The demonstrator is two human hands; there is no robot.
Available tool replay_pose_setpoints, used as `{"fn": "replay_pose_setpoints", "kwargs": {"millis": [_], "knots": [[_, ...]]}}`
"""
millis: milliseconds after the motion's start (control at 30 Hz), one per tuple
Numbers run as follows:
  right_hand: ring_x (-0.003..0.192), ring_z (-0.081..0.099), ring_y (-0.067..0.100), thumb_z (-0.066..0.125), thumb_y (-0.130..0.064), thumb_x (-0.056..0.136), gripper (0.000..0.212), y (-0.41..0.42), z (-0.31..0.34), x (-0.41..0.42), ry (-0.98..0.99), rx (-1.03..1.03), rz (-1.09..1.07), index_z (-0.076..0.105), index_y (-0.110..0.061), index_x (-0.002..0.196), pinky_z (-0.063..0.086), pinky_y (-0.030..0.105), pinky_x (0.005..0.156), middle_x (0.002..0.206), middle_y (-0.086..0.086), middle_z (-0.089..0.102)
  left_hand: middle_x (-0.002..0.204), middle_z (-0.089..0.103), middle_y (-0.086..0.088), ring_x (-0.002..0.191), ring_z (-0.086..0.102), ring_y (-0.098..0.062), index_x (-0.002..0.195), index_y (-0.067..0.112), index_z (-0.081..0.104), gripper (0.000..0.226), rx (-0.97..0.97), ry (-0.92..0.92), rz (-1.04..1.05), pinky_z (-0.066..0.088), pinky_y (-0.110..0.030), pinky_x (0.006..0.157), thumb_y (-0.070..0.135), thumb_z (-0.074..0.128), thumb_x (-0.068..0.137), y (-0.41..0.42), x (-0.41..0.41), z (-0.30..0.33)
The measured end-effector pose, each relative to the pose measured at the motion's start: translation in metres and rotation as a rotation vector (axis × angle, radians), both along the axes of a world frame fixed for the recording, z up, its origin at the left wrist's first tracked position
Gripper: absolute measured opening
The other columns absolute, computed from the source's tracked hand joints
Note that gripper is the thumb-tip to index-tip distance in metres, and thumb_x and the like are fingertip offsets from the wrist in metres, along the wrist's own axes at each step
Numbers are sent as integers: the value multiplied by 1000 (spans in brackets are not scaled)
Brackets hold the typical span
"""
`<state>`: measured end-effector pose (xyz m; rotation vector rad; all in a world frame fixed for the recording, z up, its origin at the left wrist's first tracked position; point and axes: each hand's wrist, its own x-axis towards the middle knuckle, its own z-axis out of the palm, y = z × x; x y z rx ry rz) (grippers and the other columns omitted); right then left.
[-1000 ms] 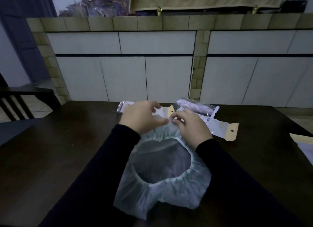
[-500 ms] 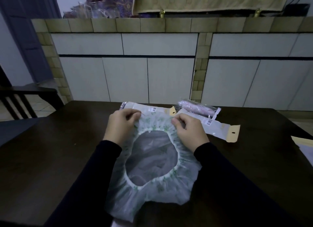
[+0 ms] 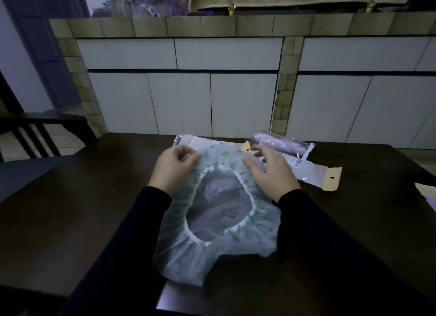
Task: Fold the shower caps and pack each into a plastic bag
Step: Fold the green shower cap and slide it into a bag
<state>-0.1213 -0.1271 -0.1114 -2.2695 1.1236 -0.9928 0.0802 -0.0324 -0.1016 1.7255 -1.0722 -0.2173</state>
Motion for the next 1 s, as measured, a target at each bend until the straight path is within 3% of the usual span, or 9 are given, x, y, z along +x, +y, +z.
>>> {"fn": "replay_pose_setpoints", "kwargs": {"millis": [133, 300, 433, 500, 567, 700, 800, 900, 1000], "knots": [[103, 53, 19, 57, -38, 90, 26, 16, 23, 7, -6, -219, -12, 62, -22, 109, 41, 42, 94, 99, -5, 59, 81, 61, 8, 67, 53, -3, 94, 15, 65, 5, -46, 74, 90, 42, -19, 59, 17, 62, 90, 18, 9, 11], [107, 53, 22, 46, -50, 91, 35, 53, 39, 27, 367, -56, 0, 62, -26, 110, 35, 42, 96, 109, -2, 60, 87, 63, 2, 75, 59, -12, 91, 26, 60, 8, -124, 241, 104, 44, -24, 61, 18, 59, 92, 46, 11, 20], [118, 47, 28, 37, -55, 92, 49, 75, 26, 41, 636, -101, -89, 57, -21, 122, 26, 50, 99, 123, 6, 56, 88, 61, 4, 79, 59, -11, 101, 26, 59, 23, -130, 275, 208, 43, -17, 59, 6, 51, 91, 68, 3, 11], [126, 41, 32, 35, -58, 92, 56, 84, 18, 44, 772, -131, -105, 52, -20, 130, 17, 59, 106, 133, 9, 51, 94, 62, 4, 86, 58, -16, 108, 26, 57, 38, -11, 152, 276, 43, -25, 65, -1, 41, 86, 81, 4, 7], [132, 35, 37, 36, -61, 91, 62, 87, 15, 46, 928, -112, -51, 42, -23, 139, 9, 65, 108, 141, 12, 44, 107, 59, 1, 91, 54, -19, 118, 25, 52, 40, 252, -93, 356, 42, -32, 74, 3, 42, 86, 95, 7, 6], [130, 40, 33, 47, -45, 94, 53, 78, 19, 56, 1026, -47, 274, 32, -35, 145, 4, 66, 109, 141, 11, 43, 138, 41, -12, 121, 41, -35, 138, 19, 38, 45, 727, -438, 466, 36, -47, 96, 20, 44, 94, 111, 2, 18], [136, 31, 28, 57, -36, 91, 60, 69, 20, 66, 1021, -244, 382, 30, -41, 144, 5, 67, 108, 148, 4, 36, 147, 36, -2, 129, 35, -30, 137, 23, 44, 49, 595, -628, 373, 29, -50, 101, 22, 51, 89, 102, -10, 32], [140, 21, 23, 68, -41, 82, 67, 61, 26, 72, 970, -513, 372, 38, -37, 142, 2, 66, 109, 150, -2, 30, 150, 33, 10, 137, 28, -18, 135, 29, 47, 46, 419, -804, 139, 24, -46, 105, 23, 48, 89, 87, -21, 33], [126, 36, 22, 62, -46, 84, 46, 65, 36, 65, 800, -645, 315, 56, -25, 125, 13, 56, 110, 133, 0, 44, 143, 45, 9, 131, 38, -19, 136, 30, 45, 45, 476, -869, -88, 33, -41, 105, 33, 48, 92, 73, -17, 18]]}}
